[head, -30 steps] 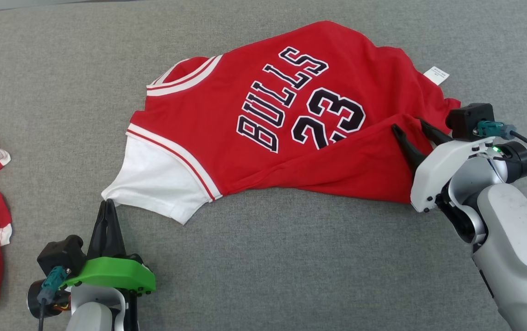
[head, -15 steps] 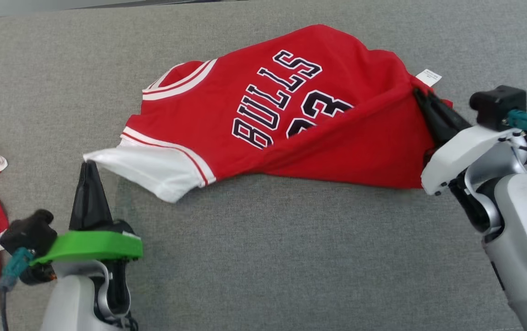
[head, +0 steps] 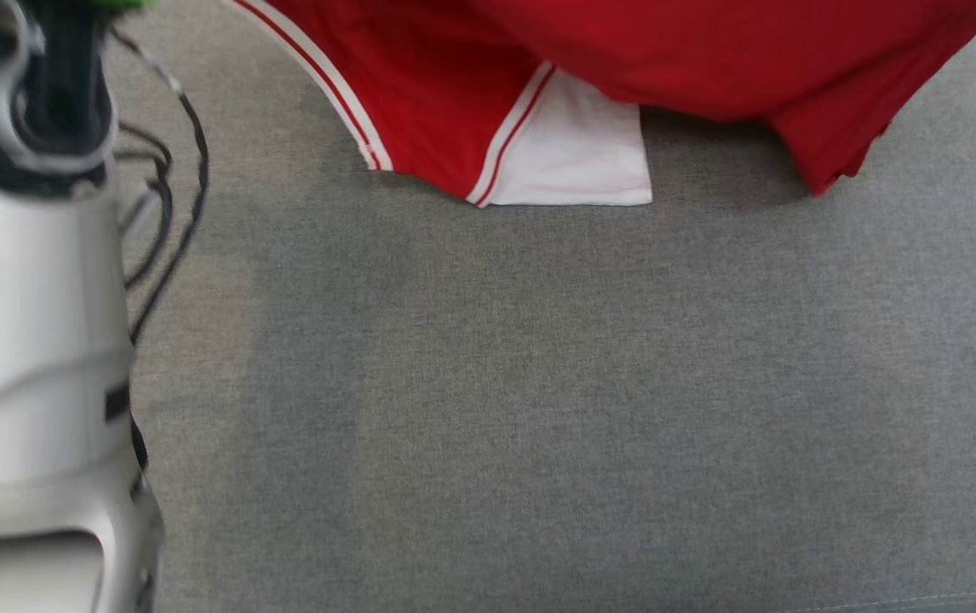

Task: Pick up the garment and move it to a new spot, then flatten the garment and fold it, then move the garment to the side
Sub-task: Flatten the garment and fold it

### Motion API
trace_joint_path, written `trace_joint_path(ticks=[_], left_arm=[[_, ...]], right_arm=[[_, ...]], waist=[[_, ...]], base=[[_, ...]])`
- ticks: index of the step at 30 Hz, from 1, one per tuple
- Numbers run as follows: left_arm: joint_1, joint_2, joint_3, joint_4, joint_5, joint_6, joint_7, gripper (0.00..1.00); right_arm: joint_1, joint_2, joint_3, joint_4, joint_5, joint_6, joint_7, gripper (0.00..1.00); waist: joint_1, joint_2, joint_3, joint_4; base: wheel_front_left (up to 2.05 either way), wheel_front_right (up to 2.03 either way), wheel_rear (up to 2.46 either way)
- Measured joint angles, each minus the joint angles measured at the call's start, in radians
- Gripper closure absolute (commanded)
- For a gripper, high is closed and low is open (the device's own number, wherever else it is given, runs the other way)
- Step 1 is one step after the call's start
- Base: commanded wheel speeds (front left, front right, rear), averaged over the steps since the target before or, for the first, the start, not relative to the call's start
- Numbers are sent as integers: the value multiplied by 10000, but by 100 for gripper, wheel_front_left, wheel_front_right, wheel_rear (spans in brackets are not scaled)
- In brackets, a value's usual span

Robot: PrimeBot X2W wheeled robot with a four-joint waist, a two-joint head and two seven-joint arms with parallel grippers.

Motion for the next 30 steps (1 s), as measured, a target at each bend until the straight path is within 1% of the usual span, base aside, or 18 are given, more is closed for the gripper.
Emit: trace_joint_path(ticks=[2,4,6,7,10,11,13,16,17,19,21,22,24,26,28,30], left_arm=[[-1694,127,-113,844,382,151,98,100],[-3258,316,-199,1651,817,318,-77,100],[-4895,527,-362,2543,1352,328,-535,100],[-5465,629,-466,2880,1628,320,-752,100],[-7076,713,-792,4010,2311,217,-1749,100],[-7543,719,-955,4337,2500,31,-2107,100],[-8378,754,-1202,4930,2941,-48,-2984,100],[-9278,734,-1306,5411,3139,-272,-3881,100],[-9448,698,-1300,5448,3137,-416,-3998,100],[-9528,644,-1264,5423,3122,-698,-4102,100],[-9179,546,-1035,5066,2947,-926,-4132,100],[-8845,531,-936,4707,2876,-1026,-4142,100],[-8018,485,-663,3986,2692,-1149,-4146,100],[-6785,485,-545,3262,2364,-1193,-4146,100],[-5482,543,-656,2497,2040,-1218,-4146,100],[-3876,675,-915,1749,1427,-1223,-4153,100]], right_arm=[[-1297,-100,207,328,-153,0,36,100],[-2409,-111,445,798,-433,2,-65,100],[-3667,-59,640,1463,-811,4,-539,100],[-4144,13,700,1758,-989,4,-794,100],[-5545,253,702,2897,-1712,4,-1843,100],[-5978,380,627,3287,-1939,4,-2257,100],[-6722,531,608,3925,-2577,4,-3087,100],[-7563,610,621,4600,-3306,4,-4080,100],[-7712,635,619,4750,-3467,4,-4268,100],[-7796,658,694,5033,-3743,4,-4546,100],[-7745,640,700,5074,-3940,4,-4642,100],[-7616,614,704,4849,-4004,4,-4644,100],[-7149,516,729,3985,-4017,4,-4675,100],[-6212,351,734,3108,-3962,4,-4683,100],[-5138,188,855,2389,-3929,6,-4684,100],[-3989,56,842,1837,-3733,6,-4683,100]], waist=[[0,0,334,-43],[1,0,675,-102],[1,0,1083,-189],[1,0,1246,-232],[2,0,1824,-402],[2,0,2024,-465],[2,0,2413,-587],[2,0,2943,-711],[2,0,3097,-733],[2,0,3458,-763],[3,0,3766,-761],[3,0,3917,-750],[3,0,4156,-705],[4,0,4307,-587],[4,0,4345,-475],[3,0,4255,-405]], base=[[0,0,0],[0,0,0],[0,0,0],[0,0,0],[0,0,0],[0,0,0],[0,0,0],[0,0,0],[0,0,0],[0,0,0],[0,0,0],[0,0,0],[0,0,0],[0,0,0],[0,0,0],[0,0,0]])
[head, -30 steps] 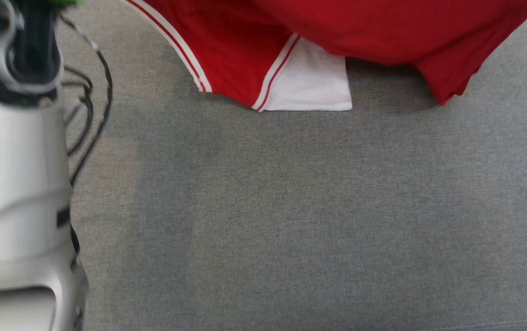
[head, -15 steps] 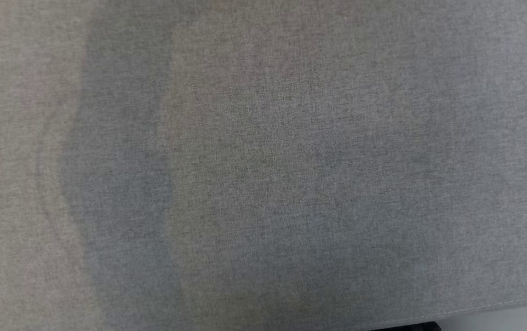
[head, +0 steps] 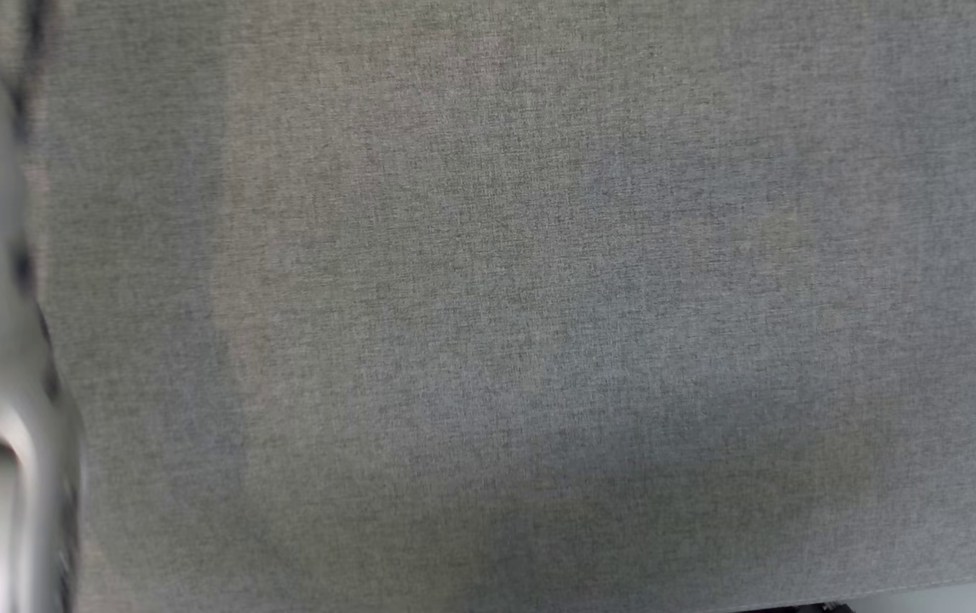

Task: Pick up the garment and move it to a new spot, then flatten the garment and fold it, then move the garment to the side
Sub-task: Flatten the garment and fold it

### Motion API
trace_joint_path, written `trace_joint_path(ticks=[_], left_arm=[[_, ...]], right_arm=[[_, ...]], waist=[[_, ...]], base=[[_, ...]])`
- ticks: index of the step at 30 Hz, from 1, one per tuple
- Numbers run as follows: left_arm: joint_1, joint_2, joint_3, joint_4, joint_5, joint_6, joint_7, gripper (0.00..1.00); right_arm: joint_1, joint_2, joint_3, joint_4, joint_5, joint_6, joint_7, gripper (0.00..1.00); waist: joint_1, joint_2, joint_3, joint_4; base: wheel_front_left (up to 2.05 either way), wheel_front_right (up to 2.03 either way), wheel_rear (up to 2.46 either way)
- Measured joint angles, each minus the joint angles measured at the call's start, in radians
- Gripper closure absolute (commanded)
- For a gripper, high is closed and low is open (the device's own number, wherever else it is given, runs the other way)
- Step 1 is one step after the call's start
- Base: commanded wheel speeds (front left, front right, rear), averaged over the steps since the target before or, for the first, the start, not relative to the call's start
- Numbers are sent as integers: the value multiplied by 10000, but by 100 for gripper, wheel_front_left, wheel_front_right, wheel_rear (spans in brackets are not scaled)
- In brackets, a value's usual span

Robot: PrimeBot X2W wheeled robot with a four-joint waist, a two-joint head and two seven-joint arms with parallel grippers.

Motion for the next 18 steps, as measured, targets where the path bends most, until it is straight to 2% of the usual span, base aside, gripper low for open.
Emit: trace_joint_path(ticks=[3,4,5,9,13,18], left_arm=[[2578,426,-422,-909,-731,0,-6,100],[4204,616,-343,-1442,-1200,-2,-6,100],[5087,727,-249,-1724,-1377,-2,-6,100],[8059,832,2,-2464,-1925,-2,-6,100],[10320,790,-255,-3196,-2209,17,161,100],[12266,690,-637,-4004,-2385,326,558,100]], right_arm=[[1698,-174,-180,-723,288,-2,0,100],[2859,-98,-303,-1175,598,0,0,100],[3510,-75,-385,-1400,717,-2,0,100],[5653,155,-744,-2002,1108,0,0,100],[7425,376,-1197,-2489,1329,0,0,100],[9335,631,-1689,-2972,1404,0,0,100]], waist=[[-1,0,-262,89],[-1,0,-514,147],[-1,0,-684,179],[-3,0,-1463,271],[-4,0,-2298,306],[-4,0,-3219,383]], base=[[0,0,0],[0,0,0],[0,0,0],[0,0,0],[0,0,0],[0,0,0]])
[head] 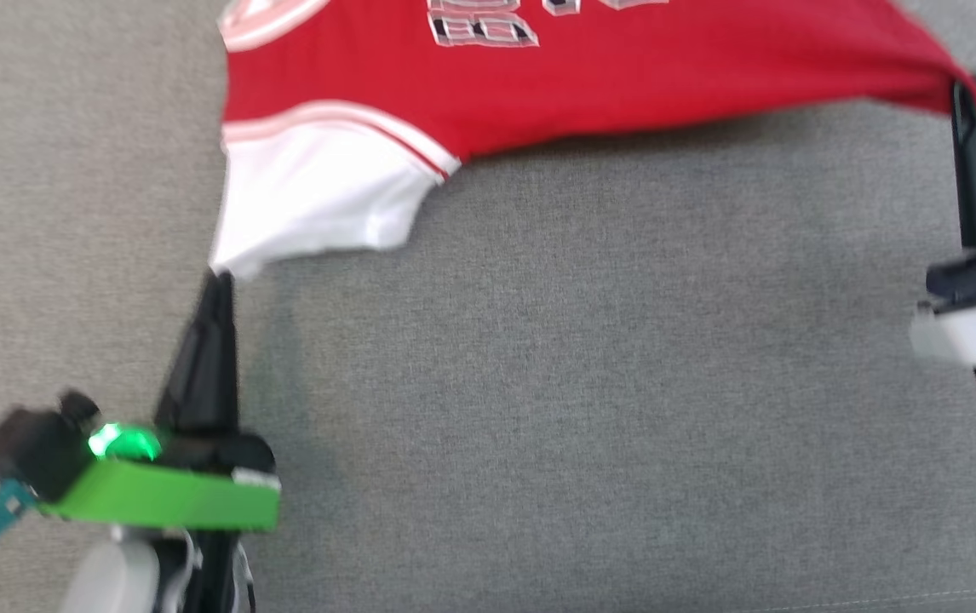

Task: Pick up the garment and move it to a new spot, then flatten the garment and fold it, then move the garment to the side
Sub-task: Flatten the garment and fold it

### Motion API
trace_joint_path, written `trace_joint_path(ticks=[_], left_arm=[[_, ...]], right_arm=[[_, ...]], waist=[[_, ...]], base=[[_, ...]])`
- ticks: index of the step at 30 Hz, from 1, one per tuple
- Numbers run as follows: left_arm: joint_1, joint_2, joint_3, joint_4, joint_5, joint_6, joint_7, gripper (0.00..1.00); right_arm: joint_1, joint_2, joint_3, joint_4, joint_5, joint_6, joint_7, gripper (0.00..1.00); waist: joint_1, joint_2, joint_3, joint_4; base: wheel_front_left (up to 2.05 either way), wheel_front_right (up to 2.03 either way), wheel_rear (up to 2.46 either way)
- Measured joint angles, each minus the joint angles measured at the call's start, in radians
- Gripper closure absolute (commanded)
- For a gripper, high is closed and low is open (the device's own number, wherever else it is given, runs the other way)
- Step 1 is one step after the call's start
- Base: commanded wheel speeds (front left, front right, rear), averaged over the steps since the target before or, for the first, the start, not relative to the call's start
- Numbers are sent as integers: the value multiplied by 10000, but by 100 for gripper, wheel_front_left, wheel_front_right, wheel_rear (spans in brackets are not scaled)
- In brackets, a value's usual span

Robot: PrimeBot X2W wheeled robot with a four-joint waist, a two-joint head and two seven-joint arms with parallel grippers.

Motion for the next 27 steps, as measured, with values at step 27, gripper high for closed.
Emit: trace_joint_path(ticks=[27], left_arm=[[1784,-360,-1022,-1843,-113,1988,1927,100]], right_arm=[[3775,836,-738,700,42,-2,0,100]], waist=[[0,0,-2589,18]], base=[[0,0,0]])
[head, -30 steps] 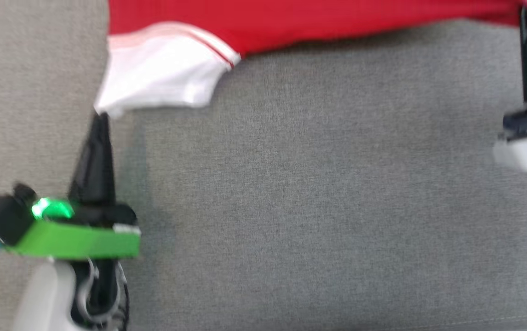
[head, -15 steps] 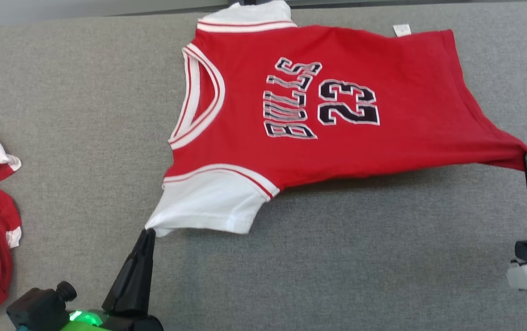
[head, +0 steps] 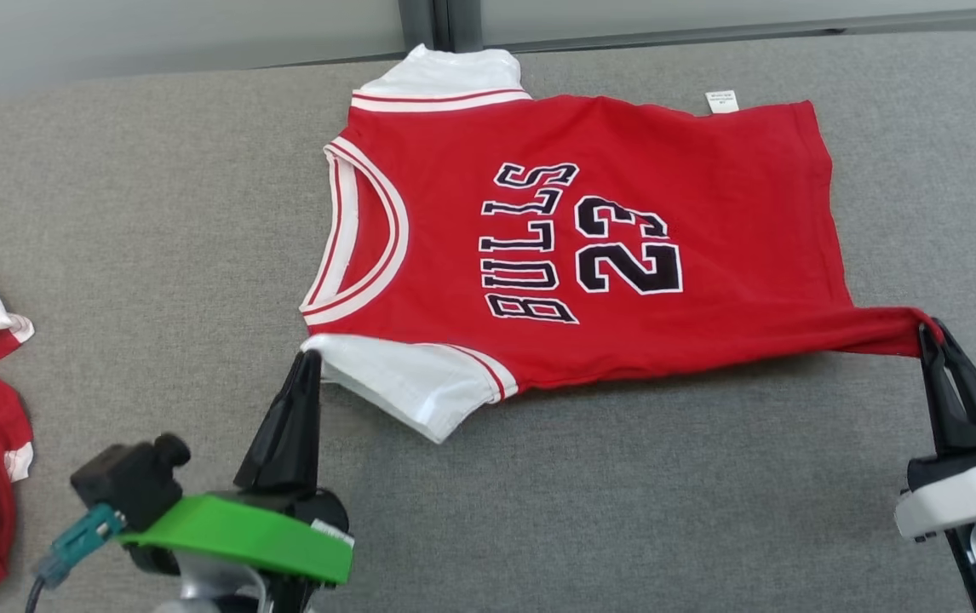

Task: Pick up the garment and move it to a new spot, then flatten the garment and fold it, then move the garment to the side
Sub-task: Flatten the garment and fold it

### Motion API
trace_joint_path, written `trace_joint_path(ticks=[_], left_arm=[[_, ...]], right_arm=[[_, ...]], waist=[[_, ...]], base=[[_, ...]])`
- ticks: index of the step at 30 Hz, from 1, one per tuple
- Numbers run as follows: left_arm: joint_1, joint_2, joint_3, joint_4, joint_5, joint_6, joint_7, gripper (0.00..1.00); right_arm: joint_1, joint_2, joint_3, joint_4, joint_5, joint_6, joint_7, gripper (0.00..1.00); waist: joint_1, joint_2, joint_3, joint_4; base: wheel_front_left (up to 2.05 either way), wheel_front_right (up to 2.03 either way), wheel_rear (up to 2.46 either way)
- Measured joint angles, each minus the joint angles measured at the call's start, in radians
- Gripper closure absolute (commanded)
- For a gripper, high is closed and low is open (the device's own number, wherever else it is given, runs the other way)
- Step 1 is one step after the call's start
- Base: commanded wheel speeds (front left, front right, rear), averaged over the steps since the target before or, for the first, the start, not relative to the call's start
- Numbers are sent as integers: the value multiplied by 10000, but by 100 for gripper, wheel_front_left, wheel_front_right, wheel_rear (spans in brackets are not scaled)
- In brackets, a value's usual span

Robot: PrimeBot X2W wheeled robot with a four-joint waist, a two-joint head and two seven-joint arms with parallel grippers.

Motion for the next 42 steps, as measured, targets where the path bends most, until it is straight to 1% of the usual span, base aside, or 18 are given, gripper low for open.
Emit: trace_joint_path(ticks=[3,7,11,14,17,20,23,24,25,26,27,30,32,35,39,42], left_arm=[[-952,-274,-119,863,173,-155,-130,100],[-2268,-504,-146,1908,337,-416,-360,100],[-3553,-594,-98,2627,548,-591,-631,100],[-4303,-616,-33,3185,779,-575,-688,100],[-4830,-617,-31,3764,922,-472,-648,100],[-5244,-575,-19,4243,1112,-420,-744,100],[-5537,-614,-6,4543,1112,-474,-959,100],[-5617,-629,0,4637,1112,-512,-1022,81],[-5685,-625,-8,4734,1145,-523,-1106,52],[-5729,-616,-21,4798,1183,-543,-1122,0],[-5774,-623,-4,4886,1216,-508,-1223,0],[-5793,-612,-52,5045,1475,-453,-1475,0],[-5631,-550,-98,4955,1618,-428,-1726,0],[-4678,-408,-92,4730,1720,-447,-2088,0],[-3181,-203,100,4882,1806,-291,-2330,0],[-2593,-169,23,5158,2036,-274,-2397,0]], right_arm=[[-600,-8,38,458,71,0,0,100],[-1467,-36,188,1083,174,0,0,100],[-2498,-90,345,1653,318,0,0,100],[-3098,-171,623,2174,416,0,0,100],[-3566,-278,746,2661,512,0,-2,100],[-3963,-347,830,2897,589,0,-2,100],[-4217,-387,930,2987,621,0,0,100],[-4277,-399,989,2997,642,0,0,95],[-4319,-403,1039,3010,688,0,-2,64],[-4347,-407,1070,3016,698,0,0,5],[-4396,-405,1089,2959,692,0,0,0],[-4382,-403,1001,2606,646,2,0,0],[-4140,-376,698,2144,573,0,-2,0],[-3358,-244,608,1615,458,0,-2,0],[-2710,-109,696,1342,426,0,-2,0],[-2384,-33,644,1304,453,0,-2,0]], waist=[[0,0,251,-17],[0,0,665,-37],[0,0,1154,-74],[0,0,1518,-103],[0,0,1859,-129],[0,0,2161,-163],[1,0,2414,-201],[1,0,2489,-213],[1,0,2559,-225],[1,0,2605,-235],[1,0,2656,-246],[2,0,2681,-252],[2,0,2595,-248],[2,0,2383,-258],[1,0,2045,-297],[2,0,1776,-304]], base=[[0,0,0],[0,0,0],[0,0,0],[0,0,0],[0,0,0],[0,0,0],[0,0,0],[0,0,0],[0,0,0],[0,0,0],[0,0,0],[0,0,0],[0,0,0],[0,0,0],[0,0,0],[0,0,0]])
